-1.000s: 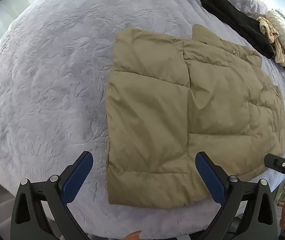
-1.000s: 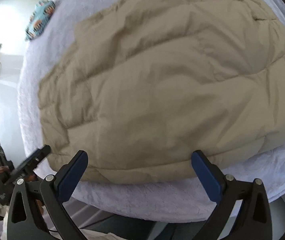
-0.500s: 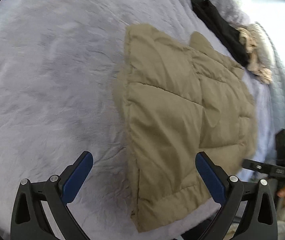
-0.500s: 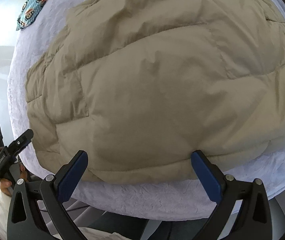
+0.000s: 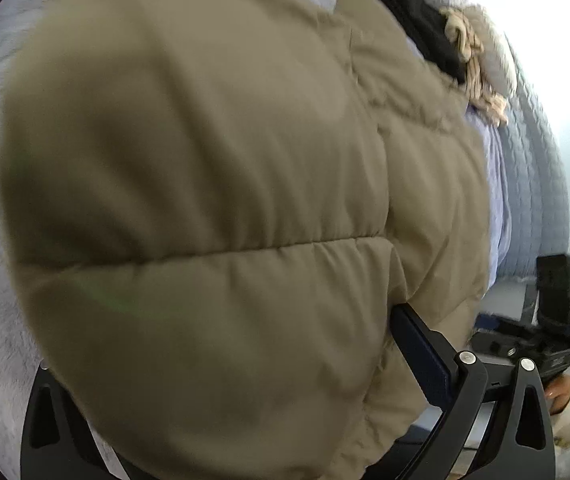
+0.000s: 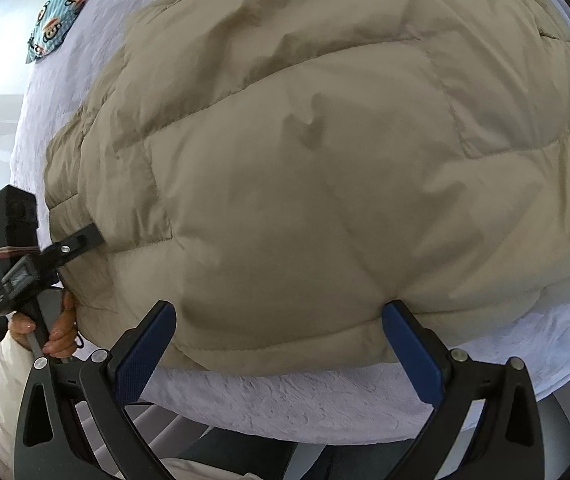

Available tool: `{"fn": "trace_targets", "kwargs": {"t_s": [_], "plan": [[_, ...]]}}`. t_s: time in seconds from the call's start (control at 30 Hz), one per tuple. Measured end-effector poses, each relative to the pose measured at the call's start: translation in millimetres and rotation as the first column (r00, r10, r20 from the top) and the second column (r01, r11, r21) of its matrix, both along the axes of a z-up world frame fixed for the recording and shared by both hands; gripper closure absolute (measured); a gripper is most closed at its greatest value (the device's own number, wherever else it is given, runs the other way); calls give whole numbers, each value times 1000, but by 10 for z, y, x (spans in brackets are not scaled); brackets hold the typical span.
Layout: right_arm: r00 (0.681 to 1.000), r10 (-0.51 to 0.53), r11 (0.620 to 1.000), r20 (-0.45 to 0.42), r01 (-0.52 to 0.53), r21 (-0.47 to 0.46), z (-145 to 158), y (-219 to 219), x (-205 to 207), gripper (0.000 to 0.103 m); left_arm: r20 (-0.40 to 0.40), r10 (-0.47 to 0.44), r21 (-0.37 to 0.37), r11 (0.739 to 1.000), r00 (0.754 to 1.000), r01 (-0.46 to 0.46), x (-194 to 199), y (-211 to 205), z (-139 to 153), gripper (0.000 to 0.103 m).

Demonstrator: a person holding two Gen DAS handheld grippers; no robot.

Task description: Fold large clothes

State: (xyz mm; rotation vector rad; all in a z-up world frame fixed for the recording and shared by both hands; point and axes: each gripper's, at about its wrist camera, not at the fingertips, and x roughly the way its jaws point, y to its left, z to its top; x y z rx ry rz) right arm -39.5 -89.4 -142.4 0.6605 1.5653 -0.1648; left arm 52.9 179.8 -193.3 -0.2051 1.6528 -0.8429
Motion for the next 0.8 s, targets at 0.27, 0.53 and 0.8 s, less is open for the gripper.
{"fn": "trace_targets", "kwargs": {"t_s": [0.27,0.53,0.8], "plan": [[999,-18,1000,30,17,19,139,-117,-38,0,-13,-36,-120,992,999,35,27,-10,183,75],[971,-76,993,227,94,-67,518,-438,-86,52,-24,54,-194,979,998,-57,-29,15,557,79],[952,-21,1000,304,24,-7,-2,-625,400,93,56,95,-153,985,994,-85,-216,-427,1300,79]]}}
